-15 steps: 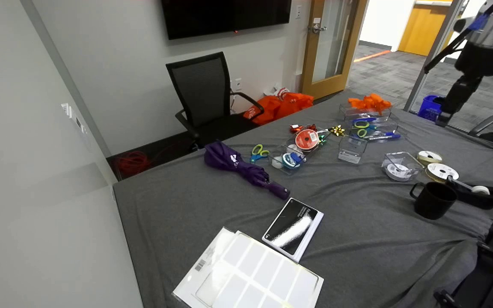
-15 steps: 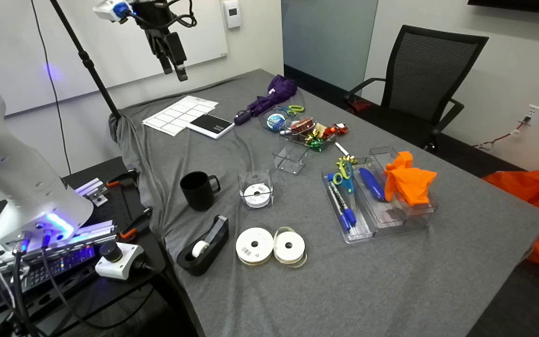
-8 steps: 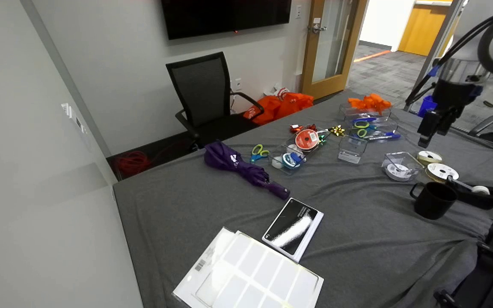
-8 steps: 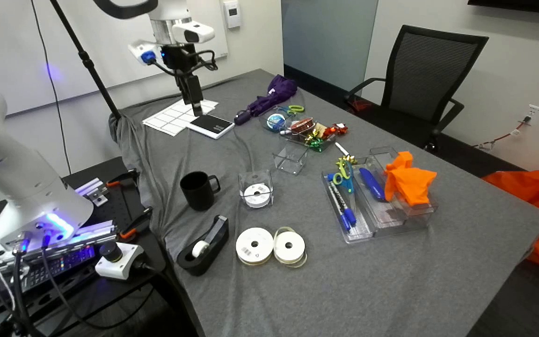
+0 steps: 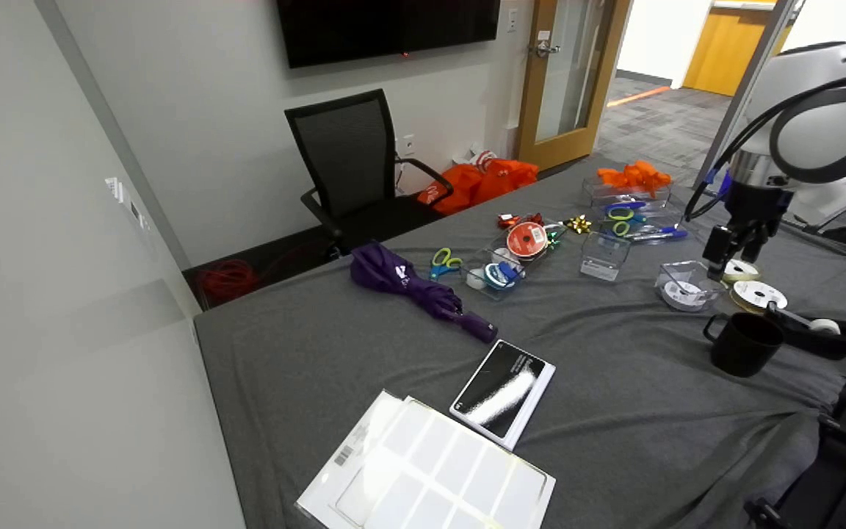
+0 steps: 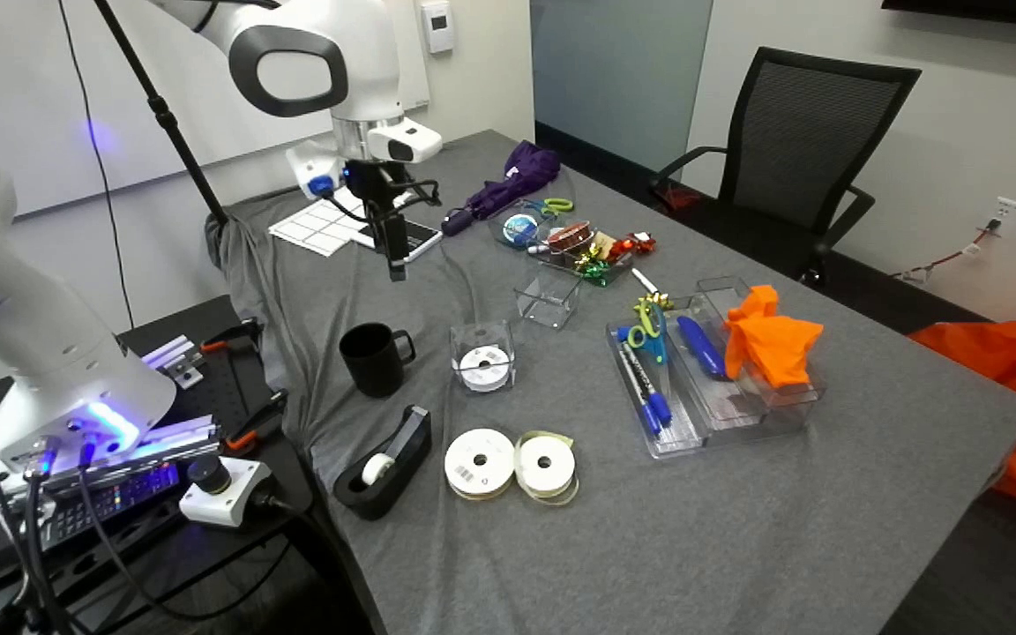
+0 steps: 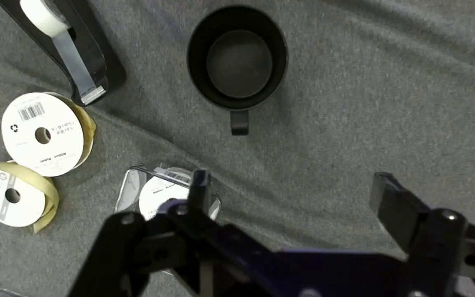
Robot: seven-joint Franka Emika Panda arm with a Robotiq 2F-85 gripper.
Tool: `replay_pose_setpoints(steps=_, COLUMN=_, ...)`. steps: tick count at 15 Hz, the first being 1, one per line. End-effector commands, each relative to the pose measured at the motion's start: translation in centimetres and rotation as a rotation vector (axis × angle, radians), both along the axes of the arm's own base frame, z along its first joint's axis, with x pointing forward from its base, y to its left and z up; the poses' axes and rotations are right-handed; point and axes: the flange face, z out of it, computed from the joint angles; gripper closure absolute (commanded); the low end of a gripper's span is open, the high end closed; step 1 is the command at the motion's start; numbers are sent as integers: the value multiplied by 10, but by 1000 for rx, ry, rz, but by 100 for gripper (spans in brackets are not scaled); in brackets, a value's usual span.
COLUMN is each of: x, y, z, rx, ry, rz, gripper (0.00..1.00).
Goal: Put the black cup on the black object on the left
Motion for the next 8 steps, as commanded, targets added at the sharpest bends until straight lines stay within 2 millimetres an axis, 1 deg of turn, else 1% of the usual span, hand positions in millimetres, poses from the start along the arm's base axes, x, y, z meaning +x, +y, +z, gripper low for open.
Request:
replay_pose_setpoints(steps=1, x=1, y=-30, z=-19, rx=17, ry=-17, rz=42, gripper=0)
replay_pose_setpoints(steps=2, x=0, y=-14, z=-11, rx=5, ry=-4, rz=17, gripper=0)
replay_pose_setpoints(steps=3, x=-1, y=-18, z=-15, rx=6, ry=0, rz=17, gripper=0)
replay_pose_setpoints(steps=4, x=-1, y=-19, z=-15, rx=6, ry=1, rz=16, gripper=0)
replay_pose_setpoints(steps=8, x=0, y=-14, z=-13, rx=4, ry=-4, rz=20, gripper=0)
